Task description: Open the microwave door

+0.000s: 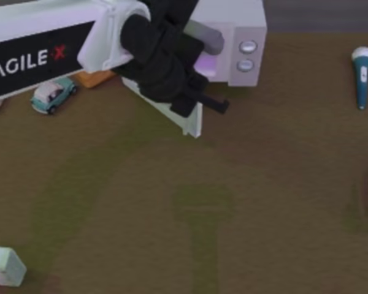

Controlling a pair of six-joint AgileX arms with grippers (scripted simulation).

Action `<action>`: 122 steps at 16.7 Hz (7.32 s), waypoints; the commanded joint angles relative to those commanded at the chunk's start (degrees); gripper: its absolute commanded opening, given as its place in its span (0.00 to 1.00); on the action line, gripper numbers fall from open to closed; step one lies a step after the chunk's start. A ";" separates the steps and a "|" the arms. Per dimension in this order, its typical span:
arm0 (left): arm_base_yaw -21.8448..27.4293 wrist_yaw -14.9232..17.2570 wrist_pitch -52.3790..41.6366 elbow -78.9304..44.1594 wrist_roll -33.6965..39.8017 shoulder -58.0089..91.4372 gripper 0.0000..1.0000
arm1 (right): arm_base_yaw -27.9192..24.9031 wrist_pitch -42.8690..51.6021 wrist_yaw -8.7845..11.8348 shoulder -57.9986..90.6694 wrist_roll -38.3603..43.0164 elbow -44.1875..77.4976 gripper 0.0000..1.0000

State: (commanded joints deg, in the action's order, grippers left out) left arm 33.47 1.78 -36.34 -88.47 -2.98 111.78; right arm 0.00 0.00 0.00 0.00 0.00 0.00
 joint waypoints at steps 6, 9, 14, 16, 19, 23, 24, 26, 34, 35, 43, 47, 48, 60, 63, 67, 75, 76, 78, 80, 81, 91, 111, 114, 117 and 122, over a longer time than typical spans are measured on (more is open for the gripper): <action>-0.82 1.33 0.43 1.76 -2.46 -1.27 0.00 | 0.00 0.00 0.00 0.00 0.00 0.00 1.00; -0.82 1.33 0.43 1.76 -2.46 -1.27 0.00 | 0.00 0.00 0.00 0.00 0.00 0.00 1.00; -0.82 1.33 0.43 1.76 -2.46 -1.27 0.00 | 0.00 0.00 0.00 0.00 0.00 0.00 1.00; -0.82 1.33 0.43 1.76 -2.46 -1.27 0.00 | 0.00 0.00 0.00 0.00 0.00 0.00 1.00; -0.82 1.33 0.43 1.76 -2.46 -1.27 0.00 | 0.00 0.00 0.00 0.00 0.00 0.00 1.00; -0.82 1.33 0.43 1.76 -2.46 -1.27 0.00 | 0.00 0.00 0.00 0.00 0.00 0.00 1.00; -0.82 1.33 0.43 1.76 -2.46 -1.27 0.00 | 0.00 0.00 0.00 0.00 0.00 0.00 1.00; -0.82 1.33 0.43 1.76 -2.46 -1.27 0.00 | 0.00 0.00 0.00 0.00 0.00 0.00 1.00; -2.80 4.88 0.61 4.82 -8.48 -3.62 0.00 | 0.00 0.00 0.00 0.00 0.00 0.00 1.00; -3.29 5.57 0.60 5.47 -9.78 -4.13 0.00 | 0.00 0.00 0.00 0.00 0.00 0.00 1.00; -3.98 6.55 0.58 6.39 -11.61 -4.82 0.00 | 0.00 0.00 0.00 0.00 0.00 0.00 1.00; -3.98 6.55 0.58 6.39 -11.61 -4.82 0.00 | 0.00 0.00 0.00 0.00 0.00 0.00 1.00; -3.98 6.55 0.58 6.39 -11.61 -4.82 0.00 | 0.00 0.00 0.00 0.00 0.00 0.00 1.00; -3.98 6.55 0.58 6.39 -11.61 -4.82 0.00 | 0.00 0.00 0.00 0.00 0.00 0.00 1.00; -3.76 6.87 0.56 6.64 -11.46 -4.58 0.00 | 0.00 0.00 0.00 0.00 0.00 0.00 1.00; -5.02 8.49 0.20 7.36 -14.86 -5.57 0.00 | 0.00 0.00 0.00 0.00 0.00 0.00 1.00; -7.87 12.05 -0.98 9.30 -21.96 -7.28 0.00 | 0.00 0.00 0.00 0.00 0.00 0.00 1.00; -7.87 12.05 -0.98 9.30 -21.96 -7.28 0.00 | 0.00 0.00 0.00 0.00 0.00 0.00 1.00; -7.87 12.05 -0.98 9.30 -21.96 -7.28 0.00 | 0.00 0.00 0.00 0.00 0.00 0.00 1.00; -7.87 12.05 -0.98 9.30 -21.96 -7.28 0.00 | 0.00 0.00 0.00 0.00 0.00 0.00 1.00; -7.87 12.05 -0.98 9.30 -21.96 -7.28 0.00 | 0.00 0.00 0.00 0.00 0.00 0.00 1.00; -7.87 12.05 -0.98 9.30 -21.96 -7.28 0.00 | 0.00 0.00 0.00 0.00 0.00 0.00 1.00; -12.39 17.51 -4.50 10.22 -33.73 -8.33 0.00 | 0.00 0.00 0.00 0.00 0.00 0.00 1.00; -12.39 17.51 -4.50 10.22 -33.73 -8.33 0.00 | 0.00 0.00 0.00 0.00 0.00 0.00 1.00; -12.39 17.51 -4.50 10.22 -33.73 -8.33 0.00 | 0.00 0.00 0.00 0.00 0.00 0.00 1.00; -12.39 17.51 -4.50 10.22 -33.73 -8.33 0.00 | 0.00 0.00 0.00 0.00 0.00 0.00 1.00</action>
State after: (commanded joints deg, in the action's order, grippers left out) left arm 21.08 19.29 -40.84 -78.25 -36.71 103.45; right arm 0.00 0.00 0.00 0.00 0.00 0.00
